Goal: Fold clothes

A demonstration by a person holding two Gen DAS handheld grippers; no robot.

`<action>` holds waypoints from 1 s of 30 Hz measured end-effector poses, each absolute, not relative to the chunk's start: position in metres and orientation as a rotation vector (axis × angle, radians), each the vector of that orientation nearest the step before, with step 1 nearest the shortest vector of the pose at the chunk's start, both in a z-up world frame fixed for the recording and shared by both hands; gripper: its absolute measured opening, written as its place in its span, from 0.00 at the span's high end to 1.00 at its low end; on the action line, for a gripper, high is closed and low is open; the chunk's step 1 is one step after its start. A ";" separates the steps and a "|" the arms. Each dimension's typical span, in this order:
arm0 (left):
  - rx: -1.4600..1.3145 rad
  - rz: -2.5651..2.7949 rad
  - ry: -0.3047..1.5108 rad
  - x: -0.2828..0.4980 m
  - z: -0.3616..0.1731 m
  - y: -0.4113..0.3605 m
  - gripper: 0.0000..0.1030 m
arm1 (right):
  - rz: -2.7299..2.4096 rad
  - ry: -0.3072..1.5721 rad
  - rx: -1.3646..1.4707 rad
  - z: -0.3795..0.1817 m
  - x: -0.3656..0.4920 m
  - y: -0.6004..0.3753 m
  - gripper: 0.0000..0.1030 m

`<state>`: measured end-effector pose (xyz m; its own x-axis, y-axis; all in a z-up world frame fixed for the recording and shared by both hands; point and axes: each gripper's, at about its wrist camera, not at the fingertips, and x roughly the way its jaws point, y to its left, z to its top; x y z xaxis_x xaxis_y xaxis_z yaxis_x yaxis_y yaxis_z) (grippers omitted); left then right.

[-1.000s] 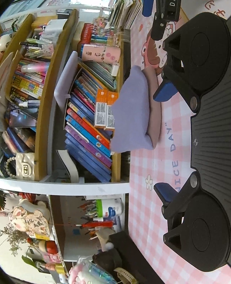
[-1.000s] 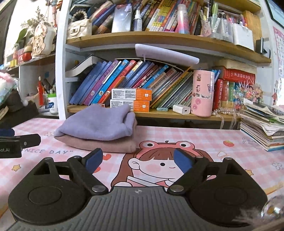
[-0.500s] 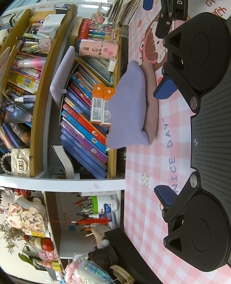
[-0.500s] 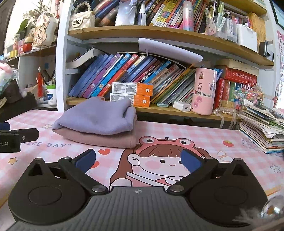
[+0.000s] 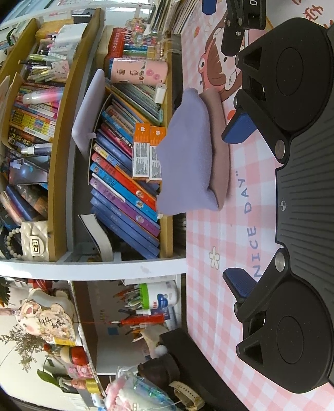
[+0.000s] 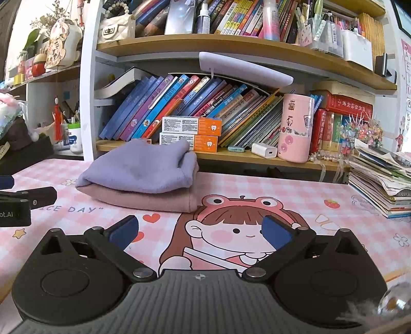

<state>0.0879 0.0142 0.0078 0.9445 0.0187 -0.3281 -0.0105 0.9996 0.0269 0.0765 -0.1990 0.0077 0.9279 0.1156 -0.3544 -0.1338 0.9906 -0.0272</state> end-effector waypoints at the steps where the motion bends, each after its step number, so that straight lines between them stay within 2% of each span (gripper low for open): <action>1: 0.023 0.016 0.335 0.088 0.008 0.015 0.00 | 0.129 0.360 -0.051 0.008 0.077 -0.199 0.00; 12: 0.025 0.043 0.287 0.084 0.009 0.016 0.00 | 0.133 0.365 -0.052 0.008 0.077 -0.199 0.00; 30: 0.052 0.017 0.336 0.091 0.007 0.011 0.00 | 0.133 0.368 -0.056 0.008 0.078 -0.198 0.00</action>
